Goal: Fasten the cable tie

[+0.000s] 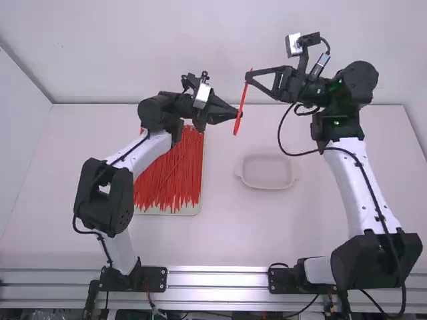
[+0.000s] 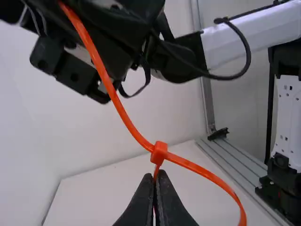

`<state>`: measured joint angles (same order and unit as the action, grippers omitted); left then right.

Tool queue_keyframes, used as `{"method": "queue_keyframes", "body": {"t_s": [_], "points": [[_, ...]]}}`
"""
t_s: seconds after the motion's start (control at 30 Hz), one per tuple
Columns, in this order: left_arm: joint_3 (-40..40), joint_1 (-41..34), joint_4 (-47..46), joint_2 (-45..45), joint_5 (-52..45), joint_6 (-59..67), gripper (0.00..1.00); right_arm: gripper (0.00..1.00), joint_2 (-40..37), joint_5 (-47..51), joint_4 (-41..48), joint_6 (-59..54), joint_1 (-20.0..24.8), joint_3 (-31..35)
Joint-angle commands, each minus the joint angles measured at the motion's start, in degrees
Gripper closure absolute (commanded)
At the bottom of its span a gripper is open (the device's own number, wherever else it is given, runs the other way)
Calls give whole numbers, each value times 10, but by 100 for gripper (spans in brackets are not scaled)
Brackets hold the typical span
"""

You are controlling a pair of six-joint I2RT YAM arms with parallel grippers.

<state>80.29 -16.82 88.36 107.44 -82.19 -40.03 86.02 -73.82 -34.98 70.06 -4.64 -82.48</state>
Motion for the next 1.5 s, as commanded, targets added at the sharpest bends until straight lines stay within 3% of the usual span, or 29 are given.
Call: {"method": "queue_keyframes", "body": {"t_s": [0.0, 0.83, 0.9, 0.93, 0.97, 1.0, 1.23, 1.47], "points": [[-25, -9, 2, -5, -58, 15, 98, 100, -9, 45, 2, -24, 4, -54], [-88, -4, -35, -5, -51, 84, 98, 100, -9, 30, 27, -26, 5, -101], [-88, -4, -21, -5, -54, 79, 98, 86, -9, 14, 28, -37, 5, -101], [-88, -4, -9, -5, -52, 66, 98, 68, -9, 0, 30, -56, 5, -101], [-88, -4, -5, -5, -51, 63, 98, 61, -9, -3, 30, -59, 5, -101], [-88, -4, 12, -5, -52, 50, 98, 1, -9, -20, 37, -70, 5, -101], [-88, 3, 39, -5, -45, 32, 98, 1, -9, -65, 157, -153, 11, -101], [-88, 11, 22, -5, -37, 34, 98, 1, -9, -72, 342, -300, 38, -100]]}}
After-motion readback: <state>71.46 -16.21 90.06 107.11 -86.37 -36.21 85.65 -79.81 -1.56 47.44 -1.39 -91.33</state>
